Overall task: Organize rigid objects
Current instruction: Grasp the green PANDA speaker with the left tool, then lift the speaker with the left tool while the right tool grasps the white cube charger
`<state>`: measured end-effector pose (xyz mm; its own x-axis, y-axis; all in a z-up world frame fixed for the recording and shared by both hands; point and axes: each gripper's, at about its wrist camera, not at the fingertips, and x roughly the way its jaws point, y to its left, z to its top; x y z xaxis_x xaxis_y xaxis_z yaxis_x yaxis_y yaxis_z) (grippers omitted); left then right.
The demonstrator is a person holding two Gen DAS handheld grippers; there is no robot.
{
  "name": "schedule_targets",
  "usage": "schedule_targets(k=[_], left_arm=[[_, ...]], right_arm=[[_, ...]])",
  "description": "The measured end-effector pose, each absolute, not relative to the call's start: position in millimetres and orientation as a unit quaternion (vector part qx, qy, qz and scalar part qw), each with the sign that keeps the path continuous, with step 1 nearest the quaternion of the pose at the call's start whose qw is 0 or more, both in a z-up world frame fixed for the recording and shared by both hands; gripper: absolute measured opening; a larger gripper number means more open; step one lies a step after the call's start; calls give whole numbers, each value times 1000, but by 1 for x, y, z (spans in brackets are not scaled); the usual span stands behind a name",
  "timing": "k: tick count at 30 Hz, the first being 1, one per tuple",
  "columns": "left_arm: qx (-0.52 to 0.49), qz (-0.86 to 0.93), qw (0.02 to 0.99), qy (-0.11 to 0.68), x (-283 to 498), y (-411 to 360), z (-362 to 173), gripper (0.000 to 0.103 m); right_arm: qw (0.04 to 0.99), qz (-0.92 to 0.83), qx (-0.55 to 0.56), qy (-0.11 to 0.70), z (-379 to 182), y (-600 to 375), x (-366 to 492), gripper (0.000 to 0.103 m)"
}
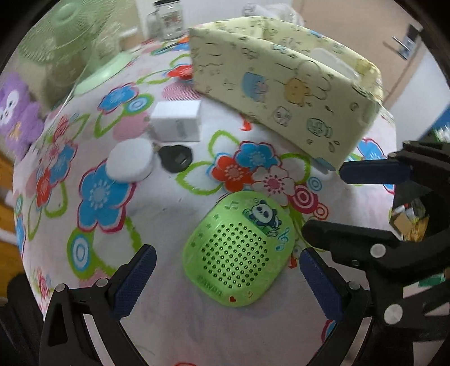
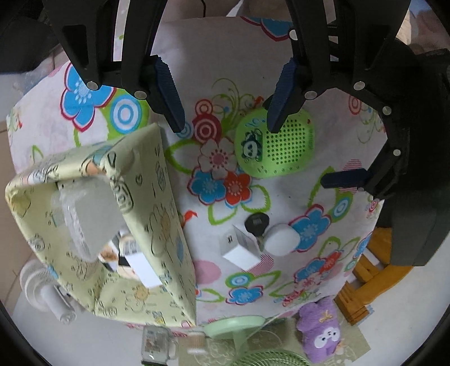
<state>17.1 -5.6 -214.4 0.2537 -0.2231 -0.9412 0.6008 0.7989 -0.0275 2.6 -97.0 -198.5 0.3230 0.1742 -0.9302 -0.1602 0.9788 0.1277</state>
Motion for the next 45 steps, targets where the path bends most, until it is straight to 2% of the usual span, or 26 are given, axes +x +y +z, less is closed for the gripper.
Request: schedule_targets(k=[10,14,29,35,38,45], left_arm=[[229,-322,752,527,26,-12,-224,102],[252,-343,756,498,30,-14,-224,100],[315,-433,705,466,11,-28,-232,98],[296,-450,697,474,20,-27,-234,91],[297,-455,695,471,19,-25,-231,79],[265,-408,723,490,15,-6,-230,78]], right_arm=[[804,89,32,587,-216,-105,2,64],[796,83,48,598,-225,-110,2,58],[791,66,74,604,-232,-112,4,57],[790,63,75,605,-232,-111,5,57],[789,63,72,606,-232,-110,7,57],[785,75,67,611,-232,-100,15,57]])
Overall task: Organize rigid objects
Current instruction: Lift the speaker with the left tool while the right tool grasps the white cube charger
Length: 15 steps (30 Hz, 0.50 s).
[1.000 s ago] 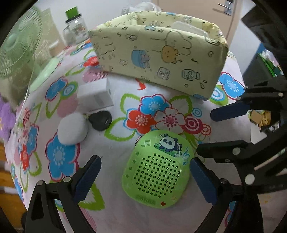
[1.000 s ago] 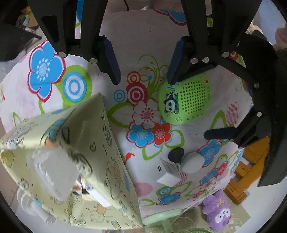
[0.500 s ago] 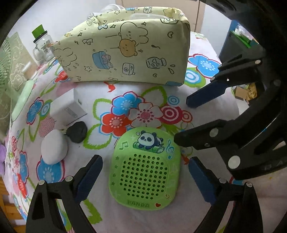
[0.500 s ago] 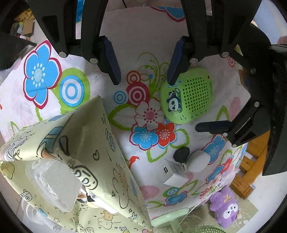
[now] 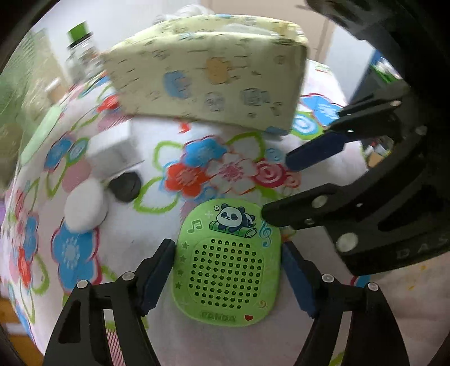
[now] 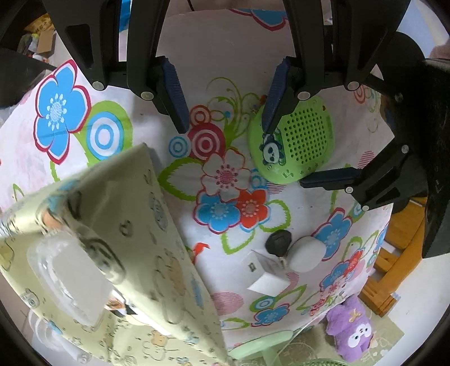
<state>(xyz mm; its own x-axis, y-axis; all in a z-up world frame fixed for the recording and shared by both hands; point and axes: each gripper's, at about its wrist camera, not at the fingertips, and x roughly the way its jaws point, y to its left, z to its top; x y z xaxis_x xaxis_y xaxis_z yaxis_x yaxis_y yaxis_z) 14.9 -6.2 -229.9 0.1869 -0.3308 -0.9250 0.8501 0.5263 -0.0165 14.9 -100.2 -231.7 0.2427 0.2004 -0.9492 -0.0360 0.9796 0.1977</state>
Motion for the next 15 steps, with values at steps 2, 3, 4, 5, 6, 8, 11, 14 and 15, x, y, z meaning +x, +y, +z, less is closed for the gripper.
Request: schedule_targets(k=[2,3,4,5,6,8,11,14,15], left_arm=[[250,-379,734,505,21,1,-230,78],[245,-367,739,510,23,5,-229,78],[236,-349,744,518,26,10,-229,78],[229,-335,750,523,29,14,-229,78],[223,-323,755,526,30,18,-228,78],[208,-297,764,534,33,28,-227,78],[176,-256,775,550,41,41,-227,78],[149,-220,783,563,48,52,-226,78],[140,-212,785,565,50,55,-226,78]], right_arm=[[787,82,59,608,-229,-95,17,57],[789,86,55,606,-228,-91,19,57],[790,88,52,604,-227,-89,19,57],[792,92,45,601,-225,-85,21,57],[794,96,40,599,-224,-82,22,57],[796,105,29,595,-222,-75,27,57],[796,117,18,594,-221,-66,35,57],[796,124,7,592,-220,-61,45,57],[796,126,3,592,-220,-59,49,57]])
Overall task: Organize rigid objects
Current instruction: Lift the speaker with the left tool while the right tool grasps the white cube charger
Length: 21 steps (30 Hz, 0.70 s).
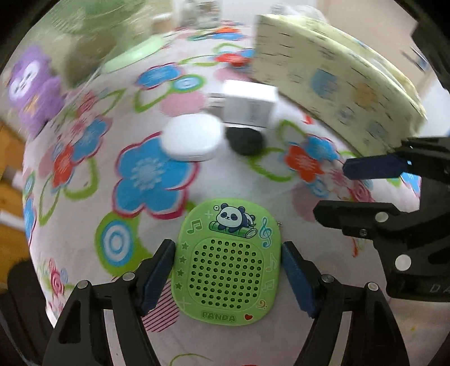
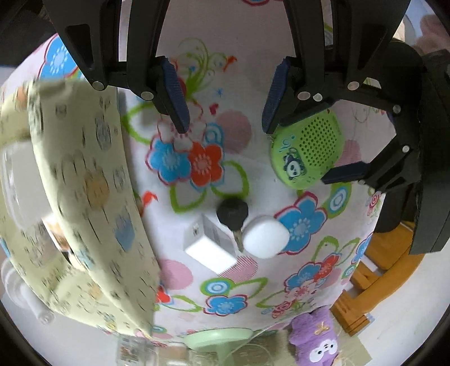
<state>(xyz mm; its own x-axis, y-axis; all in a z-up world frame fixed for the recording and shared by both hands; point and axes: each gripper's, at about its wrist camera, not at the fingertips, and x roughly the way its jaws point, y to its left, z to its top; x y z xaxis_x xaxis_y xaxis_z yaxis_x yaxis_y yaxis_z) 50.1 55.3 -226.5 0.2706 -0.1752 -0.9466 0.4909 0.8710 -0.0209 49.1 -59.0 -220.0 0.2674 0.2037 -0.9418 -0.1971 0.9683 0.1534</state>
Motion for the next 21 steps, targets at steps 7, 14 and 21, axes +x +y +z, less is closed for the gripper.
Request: schedule_targets(k=[7,14,21], left_arm=[[71,-143,805,572,71,75,-226,78],[53,-95,801,588,91,82,-230,78],[0,-68,800,596,113,93,-230,78]], right_arm=[[794,132,-19,593,-220,-48,77,58],[796,126,-25,592,-220,-42,106,72],[801,110,-24,588,-221,-36,130,72]])
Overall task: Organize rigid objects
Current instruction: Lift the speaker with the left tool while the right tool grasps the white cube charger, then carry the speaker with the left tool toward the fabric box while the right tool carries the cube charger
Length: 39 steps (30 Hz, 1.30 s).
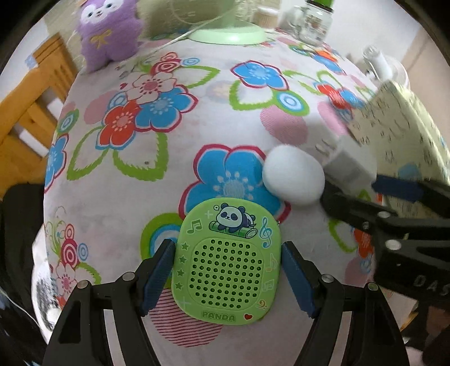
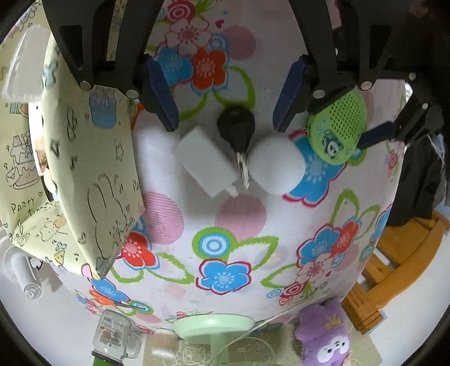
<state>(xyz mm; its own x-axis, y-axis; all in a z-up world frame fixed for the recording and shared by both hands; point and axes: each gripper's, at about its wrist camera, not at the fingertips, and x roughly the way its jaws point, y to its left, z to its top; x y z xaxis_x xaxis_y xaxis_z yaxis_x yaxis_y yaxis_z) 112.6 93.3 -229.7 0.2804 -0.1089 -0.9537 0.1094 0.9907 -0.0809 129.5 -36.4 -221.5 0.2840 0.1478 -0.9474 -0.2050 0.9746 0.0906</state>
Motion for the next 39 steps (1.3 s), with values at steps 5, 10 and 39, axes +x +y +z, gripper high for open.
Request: schedule_targets(k=[5,10,39], left_arm=[[-21,-52,799,599,117,97,-227,78],[-16,-44,799,600,117,93,-227,78],[-38,-43,806,588,112,101,-210,78]], right_arm=[[805,96,-18,586,-224,-35,141,72],[805,91,-1,586,-226,-35,152,72],[824,66,-12,562,-207,-35,143,65]])
